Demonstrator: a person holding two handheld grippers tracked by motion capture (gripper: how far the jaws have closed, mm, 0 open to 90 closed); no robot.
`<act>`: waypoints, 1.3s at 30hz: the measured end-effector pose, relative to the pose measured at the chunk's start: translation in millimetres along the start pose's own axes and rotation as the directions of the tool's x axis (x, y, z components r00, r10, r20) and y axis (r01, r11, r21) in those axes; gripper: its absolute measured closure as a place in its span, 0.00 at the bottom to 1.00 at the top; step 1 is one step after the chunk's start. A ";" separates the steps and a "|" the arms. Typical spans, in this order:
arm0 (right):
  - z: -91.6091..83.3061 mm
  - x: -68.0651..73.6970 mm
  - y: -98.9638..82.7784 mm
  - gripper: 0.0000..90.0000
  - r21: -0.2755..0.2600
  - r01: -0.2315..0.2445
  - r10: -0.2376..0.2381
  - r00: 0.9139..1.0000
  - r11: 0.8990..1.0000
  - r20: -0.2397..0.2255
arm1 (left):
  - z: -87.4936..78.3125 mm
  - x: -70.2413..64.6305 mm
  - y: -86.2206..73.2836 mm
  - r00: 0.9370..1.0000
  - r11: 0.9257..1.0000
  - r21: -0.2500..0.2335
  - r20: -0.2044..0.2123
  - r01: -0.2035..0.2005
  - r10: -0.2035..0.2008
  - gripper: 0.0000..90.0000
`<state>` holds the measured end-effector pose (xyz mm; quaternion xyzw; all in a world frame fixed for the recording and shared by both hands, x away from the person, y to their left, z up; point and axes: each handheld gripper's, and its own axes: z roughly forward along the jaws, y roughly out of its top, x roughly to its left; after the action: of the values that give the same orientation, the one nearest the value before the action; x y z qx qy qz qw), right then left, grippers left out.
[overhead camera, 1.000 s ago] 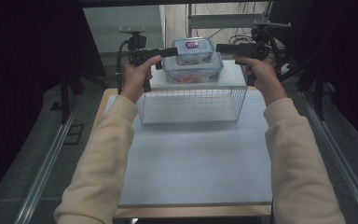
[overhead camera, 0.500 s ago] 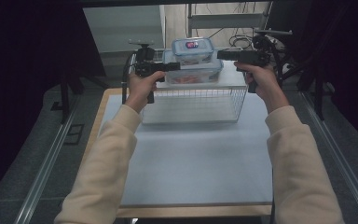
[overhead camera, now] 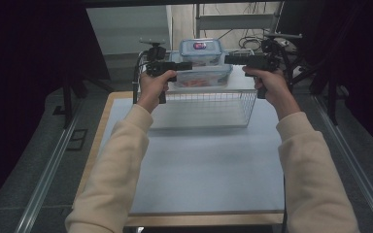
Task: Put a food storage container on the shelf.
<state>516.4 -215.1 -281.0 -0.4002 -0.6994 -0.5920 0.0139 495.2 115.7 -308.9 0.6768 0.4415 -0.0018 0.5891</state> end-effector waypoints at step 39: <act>-21.0 8.8 -24.7 0.43 -0.026 0.032 -0.034 0.997 0.999 -0.076 | -59.5 -7.6 -34.0 1.000 0.999 -0.048 0.020 -0.013 0.014 0.99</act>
<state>486.7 -227.4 -290.6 -0.3658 -0.6975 -0.6157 0.0261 439.4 155.9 -313.7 0.6655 0.4307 0.0058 0.6096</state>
